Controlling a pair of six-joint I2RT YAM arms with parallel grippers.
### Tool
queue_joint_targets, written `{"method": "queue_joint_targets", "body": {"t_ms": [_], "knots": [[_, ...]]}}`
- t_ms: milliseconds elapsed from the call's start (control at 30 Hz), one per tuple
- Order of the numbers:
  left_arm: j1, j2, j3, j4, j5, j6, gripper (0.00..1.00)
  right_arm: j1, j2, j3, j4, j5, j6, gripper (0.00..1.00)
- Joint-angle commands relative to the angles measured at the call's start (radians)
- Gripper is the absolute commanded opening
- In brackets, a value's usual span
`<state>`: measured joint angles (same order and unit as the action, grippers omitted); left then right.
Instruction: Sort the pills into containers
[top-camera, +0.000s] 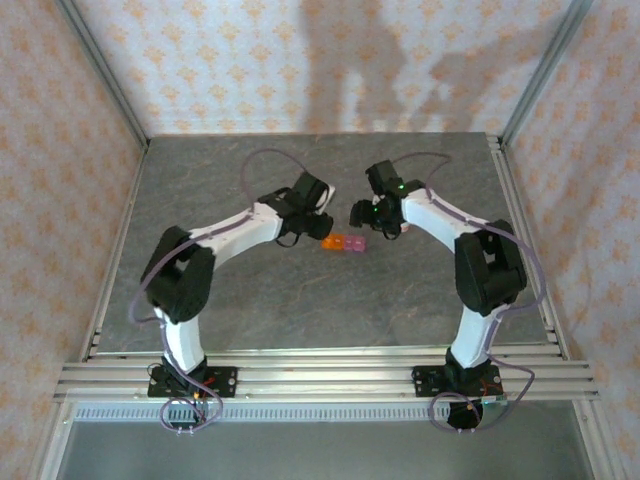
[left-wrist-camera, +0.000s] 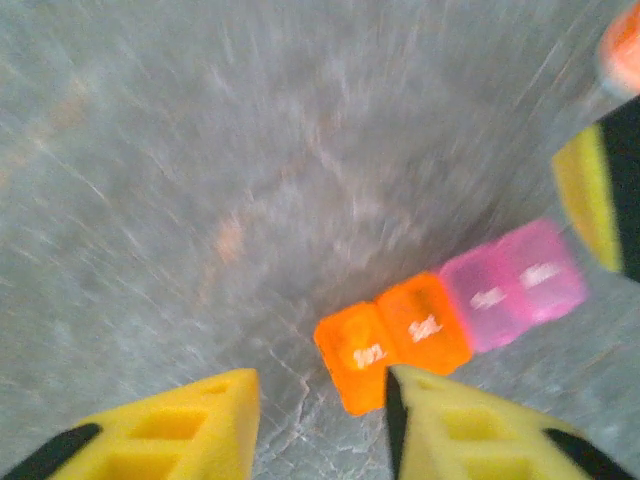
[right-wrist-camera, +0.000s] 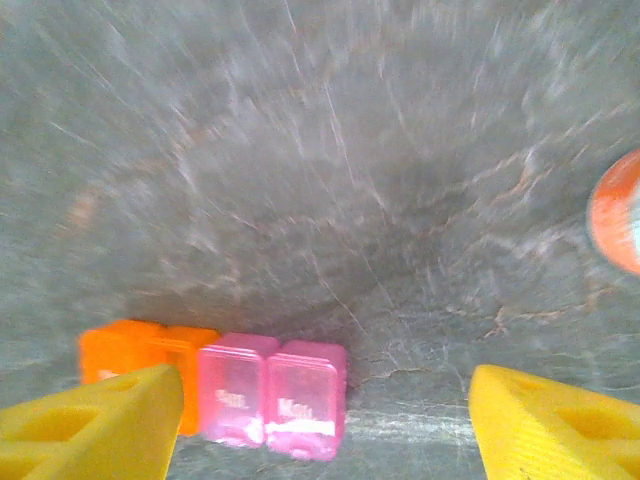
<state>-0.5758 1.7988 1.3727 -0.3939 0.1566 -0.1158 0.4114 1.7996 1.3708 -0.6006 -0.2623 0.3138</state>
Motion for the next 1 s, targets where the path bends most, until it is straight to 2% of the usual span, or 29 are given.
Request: {"method": "queue_joint_targets", "body": {"t_ms": [0, 67, 100, 133, 233, 333, 400, 567, 667, 733, 833, 967], "knots": [[0.014, -0.165, -0.033, 0.093, 0.005, -0.045, 0.58, -0.023, -0.141, 0.067, -0.068, 0.018, -0.005, 0.78], [0.029, -0.245, -0.081, 0.133, -0.011, -0.053, 0.80, -0.044, -0.206, 0.067, -0.065, 0.032, -0.006, 0.81], [0.037, -0.288, -0.108, 0.154, -0.028, -0.057, 0.97, -0.056, -0.246, 0.061, -0.061, 0.050, -0.003, 0.85], [0.046, -0.332, -0.138, 0.171, -0.048, -0.058, 1.00, -0.072, -0.285, 0.051, -0.054, 0.070, -0.005, 0.88], [0.070, -0.443, -0.223, 0.235, -0.115, -0.040, 1.00, -0.111, -0.386, 0.014, -0.029, 0.165, -0.004, 0.92], [0.079, -0.559, -0.332, 0.316, -0.239, 0.032, 1.00, -0.168, -0.490, -0.067, 0.033, 0.297, 0.019, 1.00], [0.093, -0.630, -0.418, 0.386, -0.325, 0.066, 1.00, -0.208, -0.539, -0.121, 0.072, 0.377, 0.033, 1.00], [0.187, -0.810, -0.686, 0.659, -0.396, 0.127, 1.00, -0.323, -0.603, -0.300, 0.238, 0.510, 0.074, 1.00], [0.278, -0.901, -0.817, 0.767, -0.402, 0.105, 1.00, -0.369, -0.608, -0.388, 0.319, 0.533, 0.103, 1.00], [0.341, -0.926, -0.861, 0.763, -0.385, 0.103, 1.00, -0.387, -0.605, -0.432, 0.368, 0.550, 0.128, 1.00], [0.415, -0.913, -0.920, 0.791, -0.373, 0.114, 1.00, -0.397, -0.604, -0.491, 0.446, 0.562, 0.102, 1.00], [0.484, -0.825, -1.014, 0.946, -0.345, 0.141, 1.00, -0.397, -0.571, -0.544, 0.532, 0.586, -0.001, 1.00]]}}
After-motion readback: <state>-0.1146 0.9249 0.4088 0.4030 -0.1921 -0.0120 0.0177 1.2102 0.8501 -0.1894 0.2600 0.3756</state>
